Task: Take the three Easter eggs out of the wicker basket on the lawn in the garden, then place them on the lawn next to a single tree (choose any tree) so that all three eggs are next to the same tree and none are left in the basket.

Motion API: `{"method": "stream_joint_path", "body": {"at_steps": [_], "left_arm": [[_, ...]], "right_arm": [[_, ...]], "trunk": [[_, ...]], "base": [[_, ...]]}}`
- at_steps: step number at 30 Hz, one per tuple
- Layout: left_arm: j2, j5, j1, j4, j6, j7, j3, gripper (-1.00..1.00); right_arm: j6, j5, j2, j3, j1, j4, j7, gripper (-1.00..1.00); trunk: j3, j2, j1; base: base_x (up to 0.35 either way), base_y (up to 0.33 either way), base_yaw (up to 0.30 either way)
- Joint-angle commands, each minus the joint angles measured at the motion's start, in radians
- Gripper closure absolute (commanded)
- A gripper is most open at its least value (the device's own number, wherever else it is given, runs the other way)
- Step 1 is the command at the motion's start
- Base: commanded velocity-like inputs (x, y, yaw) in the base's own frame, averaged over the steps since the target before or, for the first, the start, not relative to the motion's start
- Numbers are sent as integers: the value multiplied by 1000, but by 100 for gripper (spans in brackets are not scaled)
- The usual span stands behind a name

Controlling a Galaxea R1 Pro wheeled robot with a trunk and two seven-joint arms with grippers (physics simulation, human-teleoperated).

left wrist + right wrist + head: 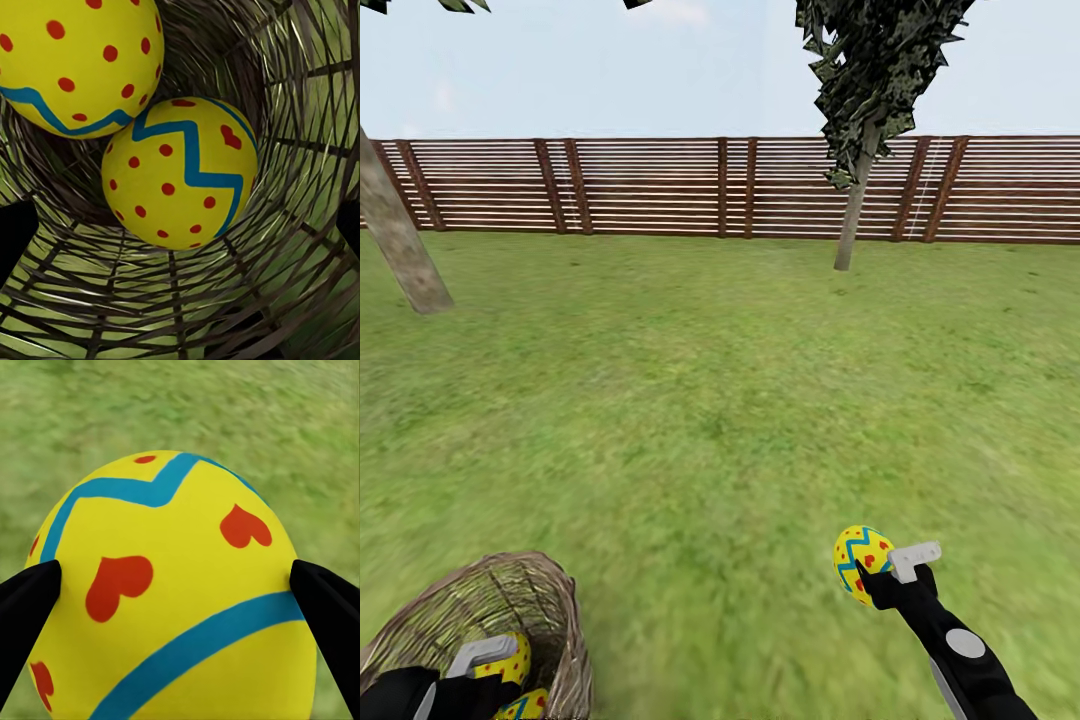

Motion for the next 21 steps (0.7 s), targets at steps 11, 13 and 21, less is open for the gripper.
{"method": "stream_joint_path", "body": {"at_steps": [11,13,21], "left_arm": [[0,-3,-1,-1,5,-6,2,-100],[-1,-3,-1,-1,5,-6,2,-100],[-2,-3,-1,-2,5,-6,1,-100]], "right_arm": [[4,44,0,0,0,31,3,100],[4,44,0,0,0,31,4,100],[4,44,0,1,0,31,5,100]], "trunk": [[-35,-78,42],[-43,-78,43],[-70,-80,46]], "base": [[0,0,0],[0,0,0],[0,0,0]]}}
